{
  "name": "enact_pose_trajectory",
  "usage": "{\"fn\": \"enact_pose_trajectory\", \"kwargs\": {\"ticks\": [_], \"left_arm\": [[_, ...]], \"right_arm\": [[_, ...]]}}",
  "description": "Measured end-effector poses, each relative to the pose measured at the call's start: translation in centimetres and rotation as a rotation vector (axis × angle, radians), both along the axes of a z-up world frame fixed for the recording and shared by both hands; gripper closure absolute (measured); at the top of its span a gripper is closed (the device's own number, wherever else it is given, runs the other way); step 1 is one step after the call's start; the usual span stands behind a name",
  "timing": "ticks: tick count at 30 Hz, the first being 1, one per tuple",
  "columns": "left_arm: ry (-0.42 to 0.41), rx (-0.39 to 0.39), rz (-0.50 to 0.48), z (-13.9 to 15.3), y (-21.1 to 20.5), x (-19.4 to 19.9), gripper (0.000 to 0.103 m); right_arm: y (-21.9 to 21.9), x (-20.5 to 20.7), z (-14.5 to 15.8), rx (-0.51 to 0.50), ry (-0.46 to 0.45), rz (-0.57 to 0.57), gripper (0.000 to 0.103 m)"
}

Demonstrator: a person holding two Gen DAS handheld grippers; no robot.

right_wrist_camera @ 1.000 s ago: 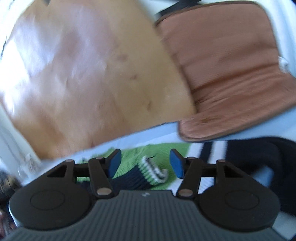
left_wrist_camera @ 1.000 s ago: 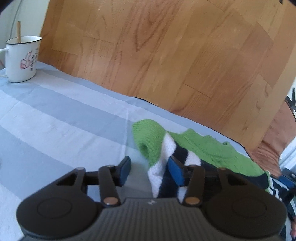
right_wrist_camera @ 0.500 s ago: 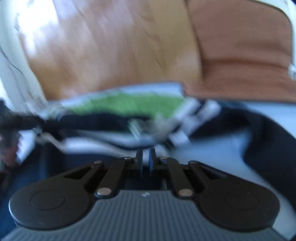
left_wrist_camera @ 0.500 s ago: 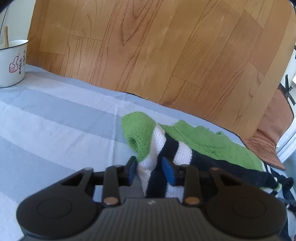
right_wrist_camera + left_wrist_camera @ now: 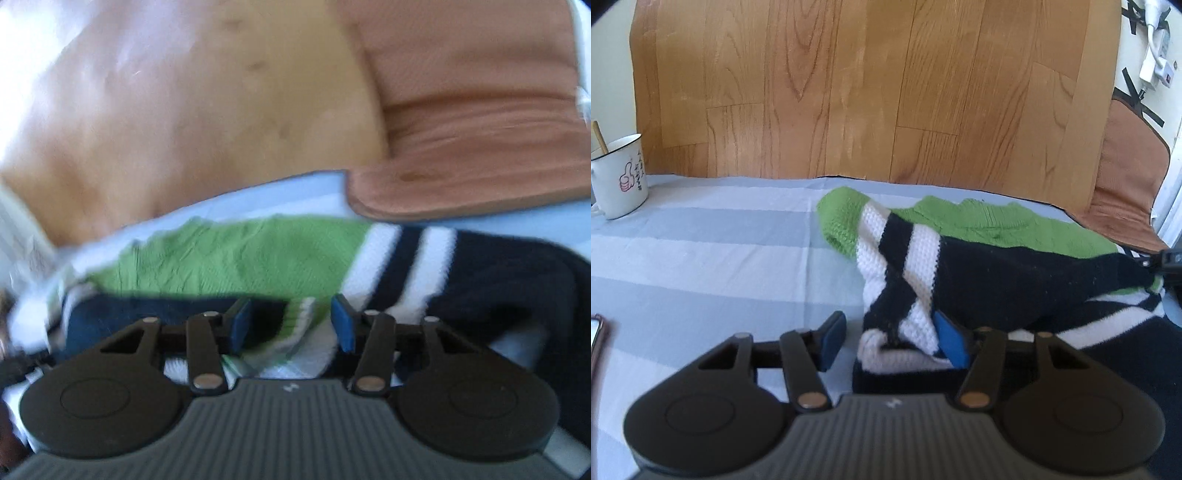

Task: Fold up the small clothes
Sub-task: 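Release the sleeve on the body and open the left gripper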

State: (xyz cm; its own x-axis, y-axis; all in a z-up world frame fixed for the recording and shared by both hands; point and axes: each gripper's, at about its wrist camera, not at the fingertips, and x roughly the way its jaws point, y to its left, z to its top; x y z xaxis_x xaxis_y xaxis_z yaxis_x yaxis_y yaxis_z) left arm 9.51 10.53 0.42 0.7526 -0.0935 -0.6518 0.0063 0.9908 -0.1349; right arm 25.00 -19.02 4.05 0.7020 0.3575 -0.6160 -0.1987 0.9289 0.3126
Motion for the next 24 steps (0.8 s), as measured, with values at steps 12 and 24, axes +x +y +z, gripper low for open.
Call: {"fn": "enact_pose_trajectory", "kwargs": {"ticks": [12,24], "left_arm": [[-0.004,-0.042,-0.007,0.2,0.9,-0.1,0.042],[0.034,-0.364,-0.027,0.1,5.2,1.9,0.047]], "right_arm": [[2.5,-0.3,2.3,-0.215,-0.278,-0.028,0.059],[5.6,-3.3,2.9,0.091,-0.138,0.145,0.058]]}}
